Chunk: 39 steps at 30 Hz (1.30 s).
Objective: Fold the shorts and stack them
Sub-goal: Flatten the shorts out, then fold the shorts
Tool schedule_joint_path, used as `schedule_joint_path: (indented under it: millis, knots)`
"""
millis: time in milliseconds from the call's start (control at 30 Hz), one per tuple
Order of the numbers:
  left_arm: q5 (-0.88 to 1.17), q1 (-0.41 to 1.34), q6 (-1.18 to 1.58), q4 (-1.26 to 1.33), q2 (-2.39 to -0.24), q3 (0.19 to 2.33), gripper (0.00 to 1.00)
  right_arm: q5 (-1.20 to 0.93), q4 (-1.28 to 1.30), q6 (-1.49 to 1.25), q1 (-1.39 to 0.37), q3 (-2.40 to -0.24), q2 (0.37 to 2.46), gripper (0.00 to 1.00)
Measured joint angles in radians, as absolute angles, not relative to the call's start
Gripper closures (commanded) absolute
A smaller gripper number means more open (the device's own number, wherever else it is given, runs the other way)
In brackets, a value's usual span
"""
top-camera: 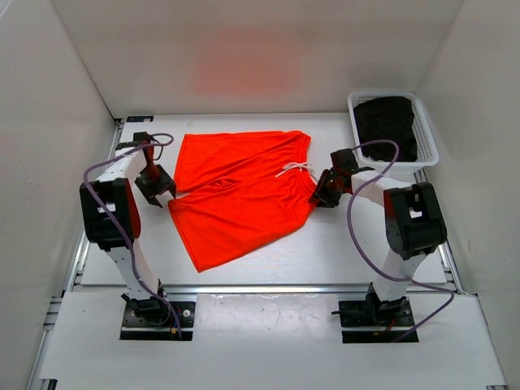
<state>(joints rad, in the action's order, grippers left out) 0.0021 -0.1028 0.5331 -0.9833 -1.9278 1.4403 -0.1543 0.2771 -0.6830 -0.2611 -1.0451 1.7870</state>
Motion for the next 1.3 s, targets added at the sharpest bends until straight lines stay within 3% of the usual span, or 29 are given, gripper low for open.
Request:
schedule_joint_path:
  millis: [400,567,867,933,967,1033,1300]
  knots:
    - [0.133,0.155,0.731,-1.024,-1.29,0.838,0.38,-0.107,0.29,-0.683,-0.3,-1.058,1.789,0.5]
    - [0.133,0.239,0.815,-1.02,-1.305,0.769,0.36,-0.108,0.29,-0.682,-0.3,-1.058,1.787,0.49]
    - [0.154,0.438,0.891,-0.916,-1.543,0.765,0.36,-0.106,0.292,-0.682,-0.3,-1.043,1.773,0.48]
    - [0.154,0.455,0.906,-0.918,-1.543,0.765,0.41,-0.104,0.291,-0.682,-0.3,-1.037,1.767,0.48]
    - [0.152,0.455,0.912,-0.92,-1.543,0.765,0.53,-0.104,0.293,-0.682,-0.3,-1.032,1.763,0.48]
    - [0.145,0.455,0.929,-0.92,-1.543,0.767,0.9,-0.103,0.297,-0.682,-0.3,-1.031,1.76,0.48]
    - [0.011,0.454,0.933,-1.04,-1.48,0.919,0.9,-0.106,0.297,-0.682,-0.294,-1.03,1.757,0.52]
